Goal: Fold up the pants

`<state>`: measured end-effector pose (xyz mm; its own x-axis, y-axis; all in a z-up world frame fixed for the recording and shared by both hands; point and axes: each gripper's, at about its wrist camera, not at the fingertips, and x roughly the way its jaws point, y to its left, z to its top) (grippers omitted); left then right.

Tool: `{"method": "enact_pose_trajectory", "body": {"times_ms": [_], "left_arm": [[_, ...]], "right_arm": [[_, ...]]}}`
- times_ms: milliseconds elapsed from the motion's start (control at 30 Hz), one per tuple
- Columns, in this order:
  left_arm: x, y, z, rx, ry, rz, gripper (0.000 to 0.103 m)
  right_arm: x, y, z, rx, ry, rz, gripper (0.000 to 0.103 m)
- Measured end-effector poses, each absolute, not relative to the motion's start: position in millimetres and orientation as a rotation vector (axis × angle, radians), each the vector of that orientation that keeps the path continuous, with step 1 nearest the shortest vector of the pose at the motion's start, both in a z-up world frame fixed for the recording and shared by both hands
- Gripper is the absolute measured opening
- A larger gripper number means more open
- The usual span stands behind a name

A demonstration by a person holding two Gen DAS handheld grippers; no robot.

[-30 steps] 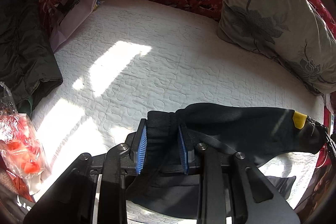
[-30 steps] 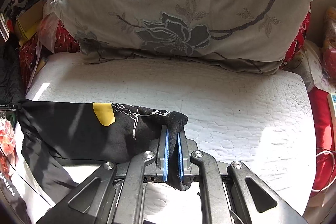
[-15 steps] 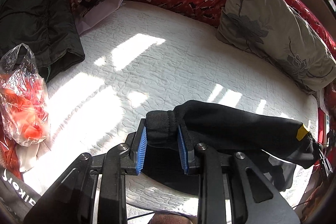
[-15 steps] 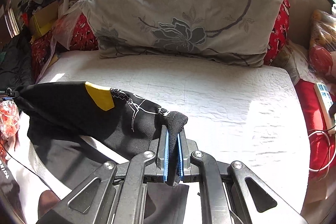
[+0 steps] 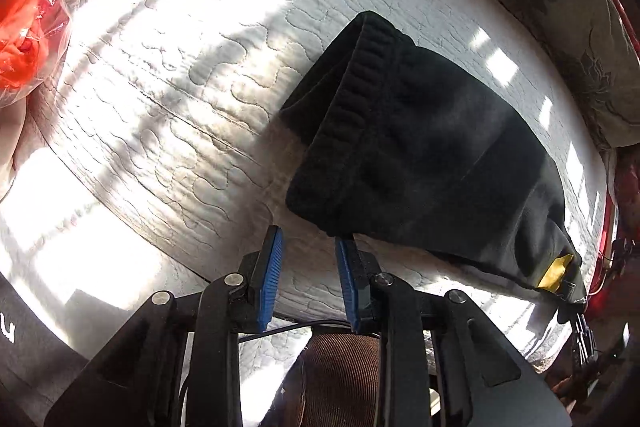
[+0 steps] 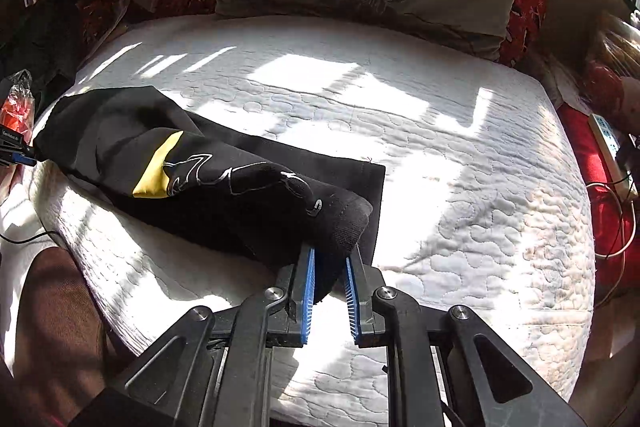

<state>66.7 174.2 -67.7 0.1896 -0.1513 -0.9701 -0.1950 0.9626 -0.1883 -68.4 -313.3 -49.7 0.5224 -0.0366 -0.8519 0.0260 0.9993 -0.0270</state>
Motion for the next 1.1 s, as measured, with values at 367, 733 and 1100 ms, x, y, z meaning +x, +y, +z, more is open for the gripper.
{"method": "enact_pose_trajectory", "body": {"times_ms": [367,733,1100], "left_arm": [[43,163,-43,-0.389,1.33,-0.071,0.038],[76,125,-76,-0.483,1.384,-0.046,0.042],[99,125,-83,-0.585,1.376,-0.035,0.042]], "right_arm": [[-112,-367,-20,0.407,1.023,-0.088,0.057],[-63,-346,-58,1.053,1.061,0.045,0.061],[-42,-355,-98,1.297,1.039,-0.1,0.046]]}}
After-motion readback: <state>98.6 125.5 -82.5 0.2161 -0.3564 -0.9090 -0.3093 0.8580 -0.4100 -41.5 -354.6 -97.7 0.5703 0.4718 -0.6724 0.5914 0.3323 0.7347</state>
